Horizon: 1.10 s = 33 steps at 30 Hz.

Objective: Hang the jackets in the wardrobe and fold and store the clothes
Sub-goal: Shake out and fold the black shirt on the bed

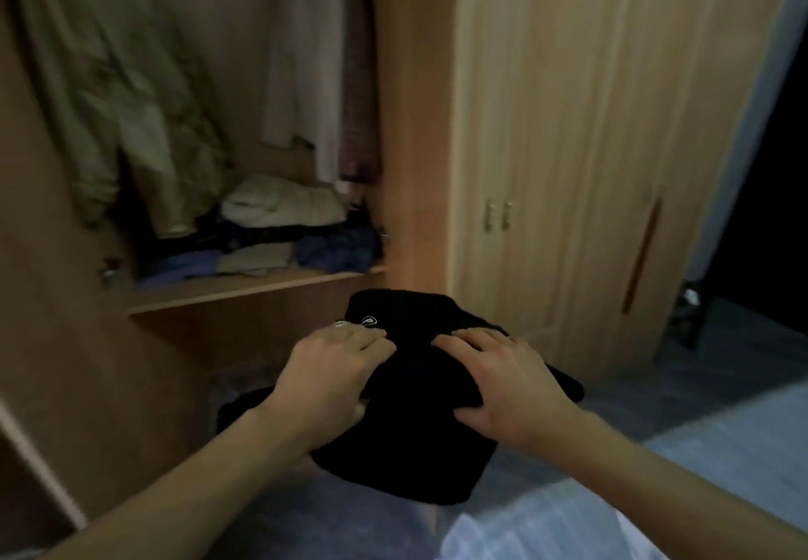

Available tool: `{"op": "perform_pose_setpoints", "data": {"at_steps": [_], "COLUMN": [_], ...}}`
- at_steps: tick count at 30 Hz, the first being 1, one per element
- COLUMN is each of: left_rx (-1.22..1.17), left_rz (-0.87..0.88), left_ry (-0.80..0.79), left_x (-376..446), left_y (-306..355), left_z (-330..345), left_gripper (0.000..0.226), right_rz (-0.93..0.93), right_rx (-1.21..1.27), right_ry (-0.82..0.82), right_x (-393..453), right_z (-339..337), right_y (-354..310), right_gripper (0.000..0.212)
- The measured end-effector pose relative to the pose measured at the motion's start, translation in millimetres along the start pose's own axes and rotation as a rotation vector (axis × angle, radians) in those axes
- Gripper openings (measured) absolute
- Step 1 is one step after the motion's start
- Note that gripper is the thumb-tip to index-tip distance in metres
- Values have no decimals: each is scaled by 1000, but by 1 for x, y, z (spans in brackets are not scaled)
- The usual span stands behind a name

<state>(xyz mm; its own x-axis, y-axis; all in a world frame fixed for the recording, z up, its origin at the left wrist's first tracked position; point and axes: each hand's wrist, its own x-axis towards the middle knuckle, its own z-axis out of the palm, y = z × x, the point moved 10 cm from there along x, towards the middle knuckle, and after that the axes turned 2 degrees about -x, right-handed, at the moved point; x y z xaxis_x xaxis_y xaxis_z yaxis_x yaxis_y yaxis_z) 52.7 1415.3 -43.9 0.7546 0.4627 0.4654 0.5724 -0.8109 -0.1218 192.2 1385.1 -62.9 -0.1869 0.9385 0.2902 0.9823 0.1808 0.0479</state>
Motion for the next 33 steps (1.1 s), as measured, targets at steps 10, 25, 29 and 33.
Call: {"op": "perform_pose_setpoints", "data": {"at_steps": [10, 25, 29, 33], "left_rx": [24, -22, -47, -87], "left_rz": [-254, -513, -569, -632], "left_ry": [-2, -212, -300, -364], "left_x": [-121, -142, -131, -127], "left_y": [-213, -354, -379, -405], "left_z": [-28, 135, 195, 243], "left_gripper": [72, 62, 75, 80], "right_rz": [-273, -429, -446, -464], "right_rx": [61, 219, 271, 279], "right_ry": [-49, -262, -343, -417], "right_x": [178, 318, 347, 376], "right_z": [50, 231, 295, 341], "right_y": [-185, -205, -189, -180], "right_gripper": [84, 80, 80, 81]}}
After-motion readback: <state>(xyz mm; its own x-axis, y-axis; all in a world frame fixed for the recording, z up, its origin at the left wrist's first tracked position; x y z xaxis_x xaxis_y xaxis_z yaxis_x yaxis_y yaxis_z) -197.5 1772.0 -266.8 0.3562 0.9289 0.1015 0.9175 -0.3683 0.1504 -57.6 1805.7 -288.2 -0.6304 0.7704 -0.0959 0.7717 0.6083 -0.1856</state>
